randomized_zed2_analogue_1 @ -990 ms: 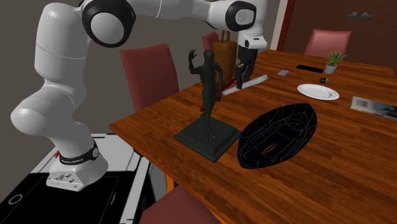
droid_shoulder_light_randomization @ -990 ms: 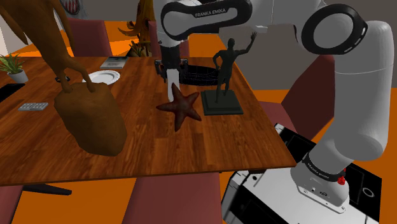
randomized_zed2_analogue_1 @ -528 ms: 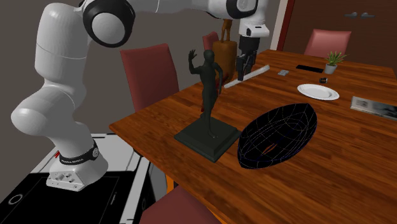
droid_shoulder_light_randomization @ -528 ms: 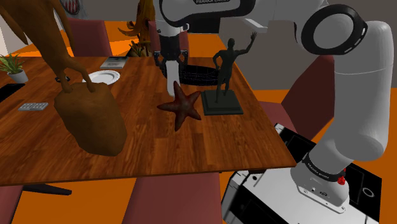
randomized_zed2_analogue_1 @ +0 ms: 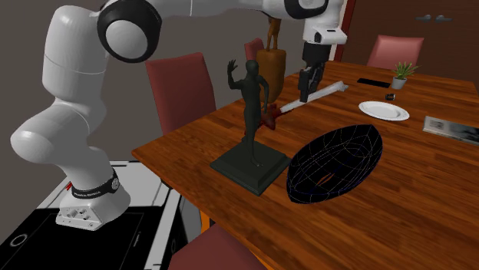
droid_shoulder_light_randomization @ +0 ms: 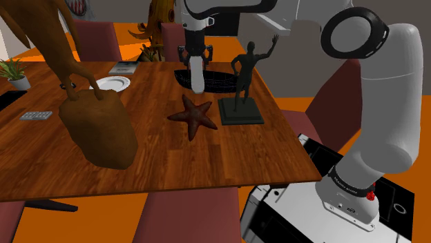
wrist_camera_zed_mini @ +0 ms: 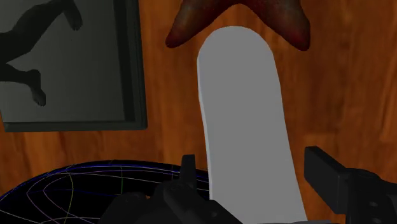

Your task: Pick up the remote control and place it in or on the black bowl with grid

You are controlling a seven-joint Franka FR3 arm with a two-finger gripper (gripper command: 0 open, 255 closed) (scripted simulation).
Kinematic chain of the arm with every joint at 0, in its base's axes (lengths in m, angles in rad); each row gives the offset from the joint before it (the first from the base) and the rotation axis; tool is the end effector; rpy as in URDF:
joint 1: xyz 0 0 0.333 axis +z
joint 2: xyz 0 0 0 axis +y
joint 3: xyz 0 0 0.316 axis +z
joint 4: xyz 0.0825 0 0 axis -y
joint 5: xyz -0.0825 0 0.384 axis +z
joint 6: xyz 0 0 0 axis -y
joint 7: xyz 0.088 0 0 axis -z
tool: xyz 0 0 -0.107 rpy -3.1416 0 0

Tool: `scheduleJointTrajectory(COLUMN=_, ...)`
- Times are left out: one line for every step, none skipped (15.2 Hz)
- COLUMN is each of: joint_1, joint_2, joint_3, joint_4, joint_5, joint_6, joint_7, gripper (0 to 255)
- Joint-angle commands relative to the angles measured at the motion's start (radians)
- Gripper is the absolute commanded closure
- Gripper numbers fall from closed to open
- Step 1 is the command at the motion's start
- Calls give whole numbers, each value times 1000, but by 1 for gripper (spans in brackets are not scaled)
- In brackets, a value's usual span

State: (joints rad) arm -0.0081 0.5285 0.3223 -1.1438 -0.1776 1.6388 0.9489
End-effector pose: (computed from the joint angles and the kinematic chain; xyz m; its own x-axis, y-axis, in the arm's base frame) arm 0.6882 0.1440 0.5099 0.7885 -0.6149 0.0078 -0.6150 -0.7883 0.0177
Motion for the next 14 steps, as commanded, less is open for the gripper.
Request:
scheduleJointTrajectory(joint_1=-28, joint_2=22, joint_3=-11, joint_4=31, joint_5=-1, joint_6=-7, joint_7=-44, gripper=255)
scheduleJointTrajectory(joint_1=-40, joint_2=35, joint_3=-17, joint_4=53, joint_5=-1, joint_6=-15, joint_7=-63, gripper=255)
scheduleJointTrajectory(joint_1=-50, joint_2=49, joint_3=-22, joint_4=78, joint_5=-2, joint_6=-25, joint_7=-83, gripper=255)
scheduleJointTrajectory(joint_1=-61, joint_2=65, joint_3=-27, joint_4=107, joint_5=-3, joint_6=-36, joint_7=-102, gripper=255)
scheduleJointTrajectory(joint_1=-70, joint_2=84, joint_3=-32, joint_4=138, joint_5=-5, joint_6=-49, joint_7=-122, gripper=255)
scheduleJointTrajectory(joint_1=-79, joint_2=104, joint_3=-38, joint_4=175, joint_5=-7, joint_6=-63, joint_7=-141, gripper=255)
scheduleJointTrajectory(joint_1=-87, joint_2=128, joint_3=-43, joint_4=216, joint_5=-9, joint_6=-80, joint_7=-161, gripper=255)
scheduleJointTrajectory(joint_1=-94, joint_2=155, joint_3=-49, joint_4=264, joint_5=-12, joint_6=-99, joint_7=-181, gripper=255)
scheduleJointTrajectory(joint_1=-100, joint_2=188, joint_3=-55, joint_4=321, joint_5=-15, joint_6=-123, joint_7=-201, gripper=255)
scheduleJointTrajectory(joint_1=-103, joint_2=228, joint_3=-61, joint_4=394, joint_5=-20, joint_6=-153, joint_7=-222, gripper=255)
scheduleJointTrajectory(joint_1=-83, joint_2=371, joint_3=-83, joint_4=655, joint_5=-32, joint_6=-266, joint_7=-269, gripper=255)
scheduleJointTrajectory(joint_1=-104, joint_2=308, joint_3=-76, joint_4=525, joint_5=-25, joint_6=-201, joint_7=-259, gripper=255)
scheduleJointTrajectory(joint_1=-114, joint_2=282, joint_3=-72, joint_4=463, joint_5=-22, joint_6=-167, joint_7=-254, gripper=255)
scheduleJointTrajectory(joint_1=-122, joint_2=263, joint_3=-69, joint_4=415, joint_5=-20, joint_6=-138, joint_7=-251, gripper=255)
